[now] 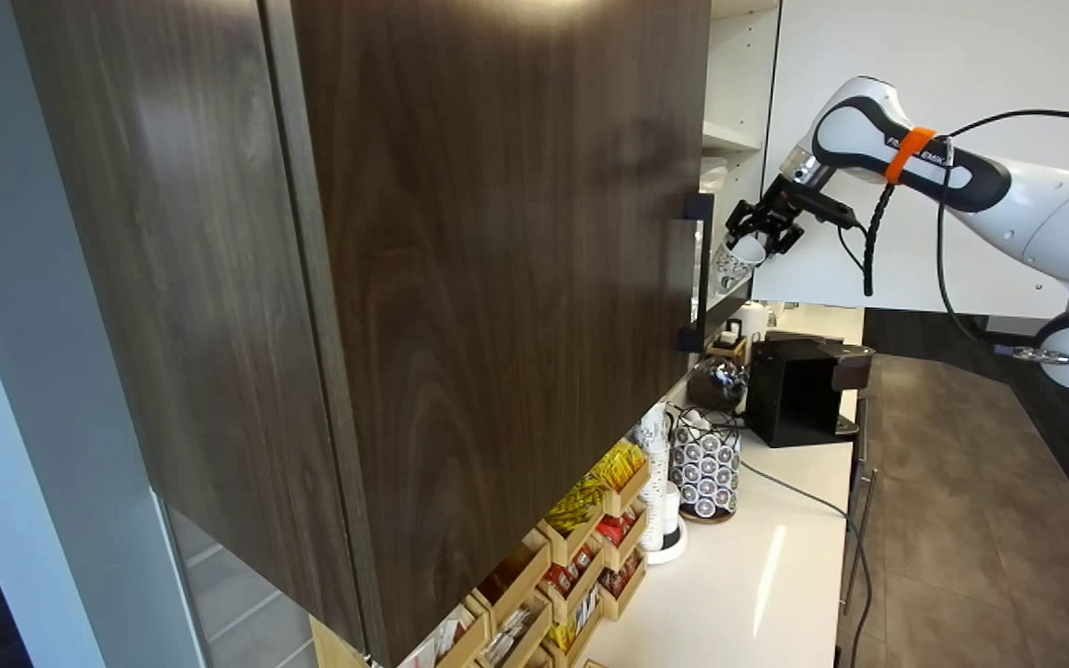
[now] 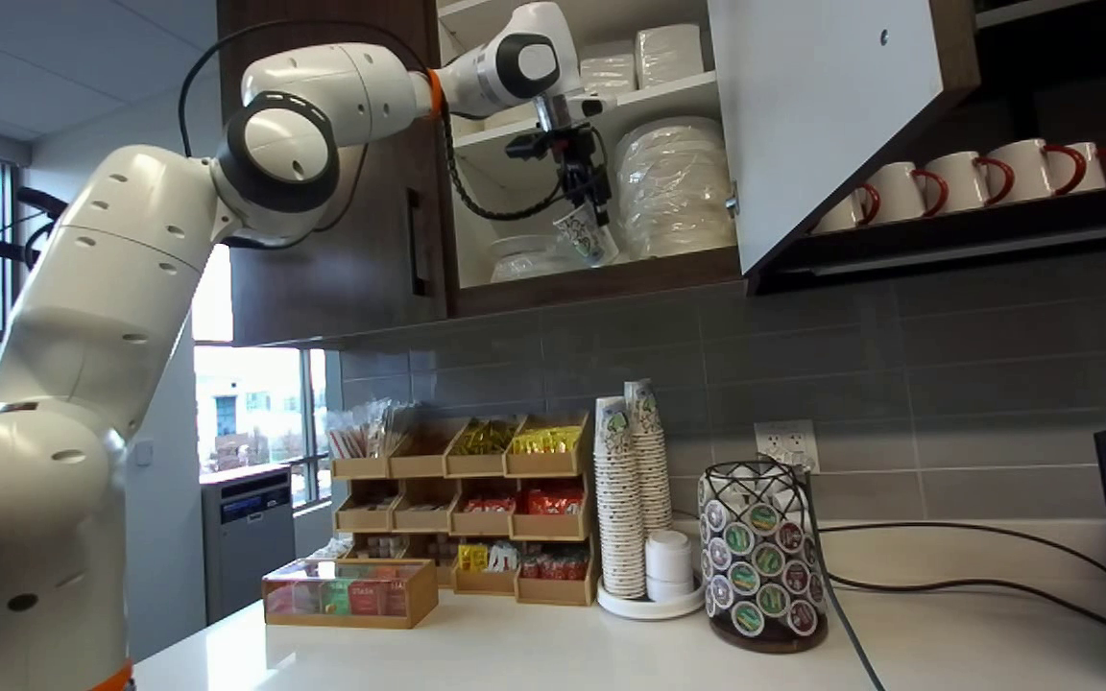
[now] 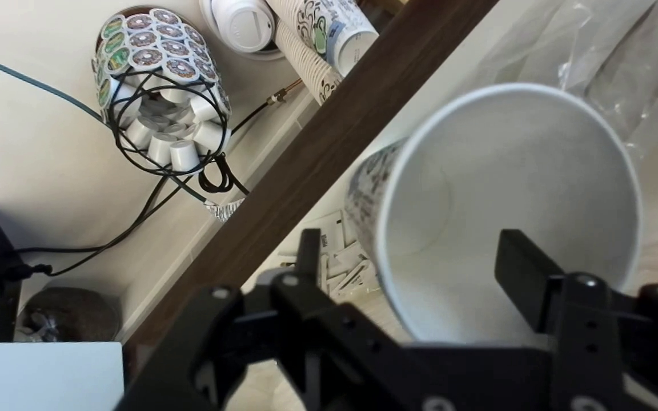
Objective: Pick up the paper cup and put it on the bottom shelf in the top open cabinet
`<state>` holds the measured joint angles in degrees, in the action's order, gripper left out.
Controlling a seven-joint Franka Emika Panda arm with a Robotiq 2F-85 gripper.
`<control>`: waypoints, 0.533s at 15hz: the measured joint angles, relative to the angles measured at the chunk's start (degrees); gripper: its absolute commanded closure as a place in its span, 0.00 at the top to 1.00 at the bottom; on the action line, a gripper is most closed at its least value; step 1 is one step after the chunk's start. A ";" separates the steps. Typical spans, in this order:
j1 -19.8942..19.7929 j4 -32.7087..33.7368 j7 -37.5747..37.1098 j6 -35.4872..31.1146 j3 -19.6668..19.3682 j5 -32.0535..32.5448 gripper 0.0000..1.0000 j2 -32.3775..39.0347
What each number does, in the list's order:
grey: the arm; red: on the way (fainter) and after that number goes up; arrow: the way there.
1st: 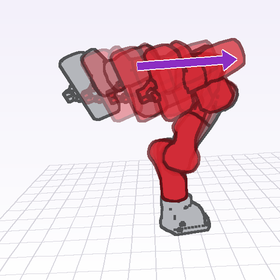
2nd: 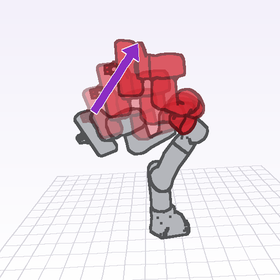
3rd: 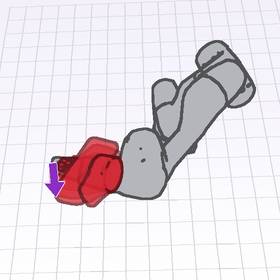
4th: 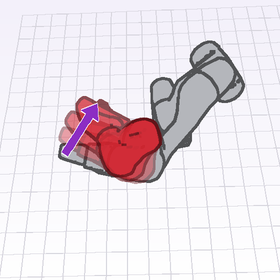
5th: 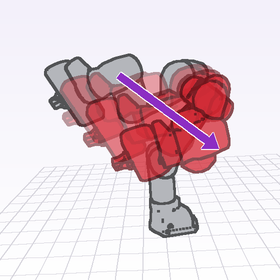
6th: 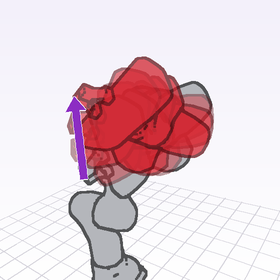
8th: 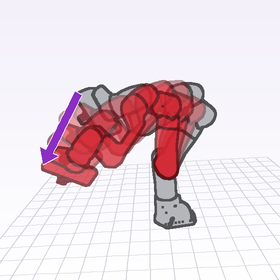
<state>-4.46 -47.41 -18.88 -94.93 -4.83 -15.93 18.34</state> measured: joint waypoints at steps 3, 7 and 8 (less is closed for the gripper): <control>0.00 1.24 -0.52 0.00 0.02 -0.89 1.00 1.23; 0.02 3.42 -0.74 0.00 0.29 -1.20 1.00 3.10; 0.02 3.83 -0.74 0.00 0.33 -1.20 1.00 3.56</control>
<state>-4.44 -43.58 -19.62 -94.94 -4.51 -17.13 21.90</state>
